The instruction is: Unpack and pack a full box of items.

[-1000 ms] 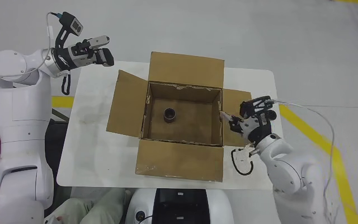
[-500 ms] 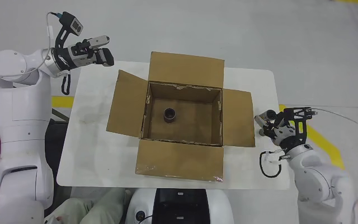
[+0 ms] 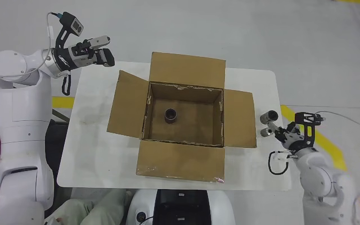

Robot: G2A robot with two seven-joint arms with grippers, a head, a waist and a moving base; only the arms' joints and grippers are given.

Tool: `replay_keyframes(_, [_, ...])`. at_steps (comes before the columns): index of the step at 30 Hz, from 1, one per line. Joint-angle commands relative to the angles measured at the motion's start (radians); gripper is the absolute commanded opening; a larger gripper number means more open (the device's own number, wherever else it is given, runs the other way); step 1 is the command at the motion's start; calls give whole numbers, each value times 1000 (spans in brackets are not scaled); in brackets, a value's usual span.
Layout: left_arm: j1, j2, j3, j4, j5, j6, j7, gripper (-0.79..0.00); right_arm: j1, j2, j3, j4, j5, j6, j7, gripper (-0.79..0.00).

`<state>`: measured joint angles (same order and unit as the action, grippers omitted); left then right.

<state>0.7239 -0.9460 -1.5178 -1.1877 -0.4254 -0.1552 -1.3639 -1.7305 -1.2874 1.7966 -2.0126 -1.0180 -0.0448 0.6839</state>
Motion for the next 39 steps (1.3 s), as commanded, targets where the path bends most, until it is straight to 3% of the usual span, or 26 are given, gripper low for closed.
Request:
replay_keyframes(1, [0,0,0,0,0,0,0,0,6,1,-4,19,-9,8,3,-194])
replay_keyframes(19, [0,0,0,0,0,0,0,0,86,4,-95,209,-68,52,-31,-246])
replay_keyframes(28, [0,0,0,0,0,0,0,0,129,6,-121,296,-91,75,-58,-172])
replay_keyframes(34, [0,0,0,0,0,0,0,0,146,7,-141,324,-125,93,-81,-308])
replay_keyframes(37, [0,0,0,0,0,0,0,0,156,5,-155,341,-123,105,-89,-212])
replay_keyframes(39, [0,0,0,0,0,0,0,0,162,5,-160,349,-121,113,-94,-209])
